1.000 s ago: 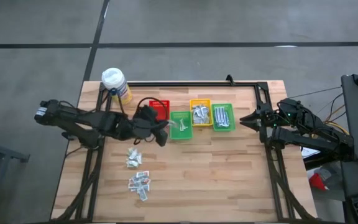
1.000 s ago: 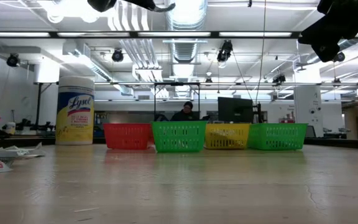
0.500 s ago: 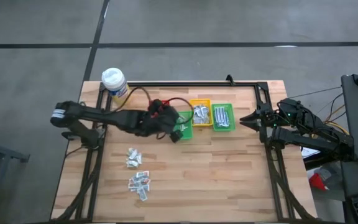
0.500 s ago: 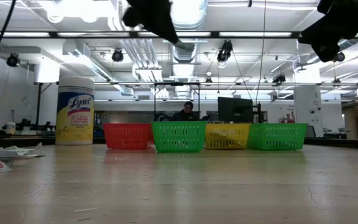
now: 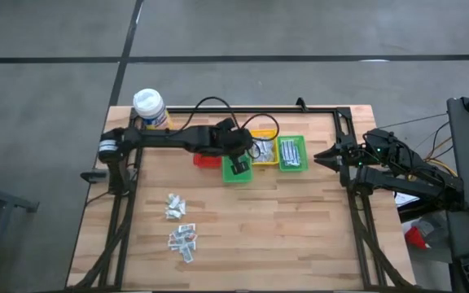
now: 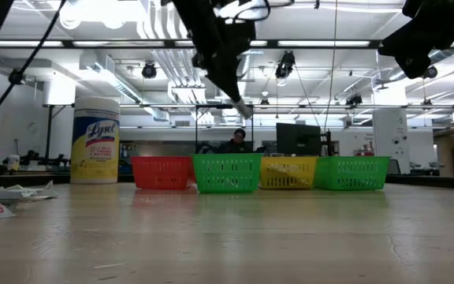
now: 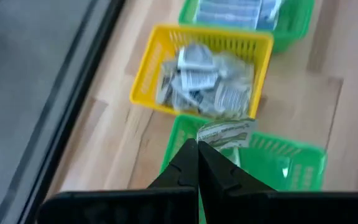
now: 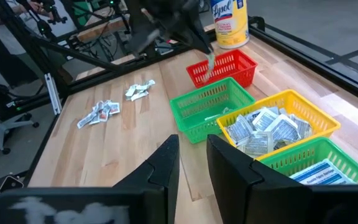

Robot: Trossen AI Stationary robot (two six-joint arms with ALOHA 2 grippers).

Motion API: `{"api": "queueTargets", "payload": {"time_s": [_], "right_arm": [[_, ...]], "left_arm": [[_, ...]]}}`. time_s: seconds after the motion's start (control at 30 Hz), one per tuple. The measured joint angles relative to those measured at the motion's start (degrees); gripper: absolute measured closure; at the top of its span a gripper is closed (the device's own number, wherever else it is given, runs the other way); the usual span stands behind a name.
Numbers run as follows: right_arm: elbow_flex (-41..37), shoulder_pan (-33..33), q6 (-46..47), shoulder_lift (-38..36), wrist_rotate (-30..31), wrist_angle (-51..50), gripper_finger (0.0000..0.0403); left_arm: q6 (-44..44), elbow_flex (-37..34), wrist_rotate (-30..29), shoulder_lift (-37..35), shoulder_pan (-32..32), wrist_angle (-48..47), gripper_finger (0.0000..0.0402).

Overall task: Pick & Place First Aid Supplies
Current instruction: Put the bandage into the left green basket

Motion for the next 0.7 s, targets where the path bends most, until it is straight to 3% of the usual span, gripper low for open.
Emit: {"api": "queueTargets", "payload": {"time_s": [0.37,0.7], "right_arm": [[0.0,0.0,0.0,0.0,0.0,0.0,0.0315],[0.0,0.0,-0.2,0.0,0.0,0.0,0.0334]], "left_arm": [[2.2,-0.9,10.1,3.3,5.0,-1.8,0.0402],[4.5,-1.0,13.9,7.5,5.5,-4.1,0.0401]]}}
